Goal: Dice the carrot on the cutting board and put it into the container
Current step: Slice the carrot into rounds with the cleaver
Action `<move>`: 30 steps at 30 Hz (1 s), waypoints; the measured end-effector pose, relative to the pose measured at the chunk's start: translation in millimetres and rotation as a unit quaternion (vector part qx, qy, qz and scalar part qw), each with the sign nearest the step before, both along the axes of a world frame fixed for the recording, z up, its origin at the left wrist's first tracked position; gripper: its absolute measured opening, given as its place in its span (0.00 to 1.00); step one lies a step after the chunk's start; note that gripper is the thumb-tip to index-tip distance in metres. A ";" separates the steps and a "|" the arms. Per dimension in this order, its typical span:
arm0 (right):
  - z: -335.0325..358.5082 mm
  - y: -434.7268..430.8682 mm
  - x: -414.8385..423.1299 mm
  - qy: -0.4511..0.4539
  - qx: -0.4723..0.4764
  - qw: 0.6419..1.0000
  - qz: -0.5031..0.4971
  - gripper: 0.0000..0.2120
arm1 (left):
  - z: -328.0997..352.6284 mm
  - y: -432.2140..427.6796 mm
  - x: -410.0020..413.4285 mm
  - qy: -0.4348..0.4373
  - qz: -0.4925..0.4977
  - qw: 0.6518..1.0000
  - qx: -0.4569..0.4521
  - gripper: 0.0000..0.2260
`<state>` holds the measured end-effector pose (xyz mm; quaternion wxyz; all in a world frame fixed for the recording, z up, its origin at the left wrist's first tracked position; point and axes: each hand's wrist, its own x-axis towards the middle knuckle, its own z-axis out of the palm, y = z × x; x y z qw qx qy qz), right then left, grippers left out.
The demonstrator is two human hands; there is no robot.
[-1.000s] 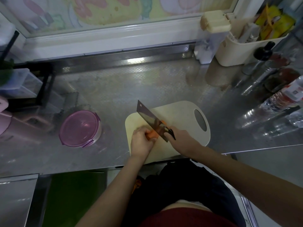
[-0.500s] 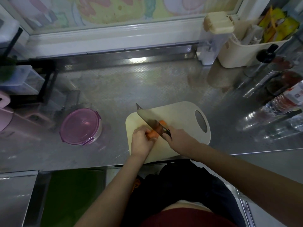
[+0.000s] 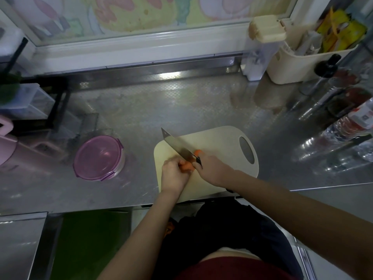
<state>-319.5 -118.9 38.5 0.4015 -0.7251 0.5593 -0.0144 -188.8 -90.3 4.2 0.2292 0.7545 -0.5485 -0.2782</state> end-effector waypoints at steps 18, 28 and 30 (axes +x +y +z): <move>-1.1 16.1 -20.0 0.038 0.011 0.999 0.011 0.16 | -0.4 -7.7 5.5 0.004 -0.001 0.999 0.040 0.09; -20.9 0.1 -4.8 -0.037 -0.012 0.999 -0.003 0.17 | 0.5 -4.8 3.9 0.010 -0.001 0.999 0.041 0.09; -21.8 -2.5 -8.6 -0.044 -0.008 0.999 -0.010 0.18 | -0.1 -4.3 4.2 0.011 -0.001 0.999 0.044 0.09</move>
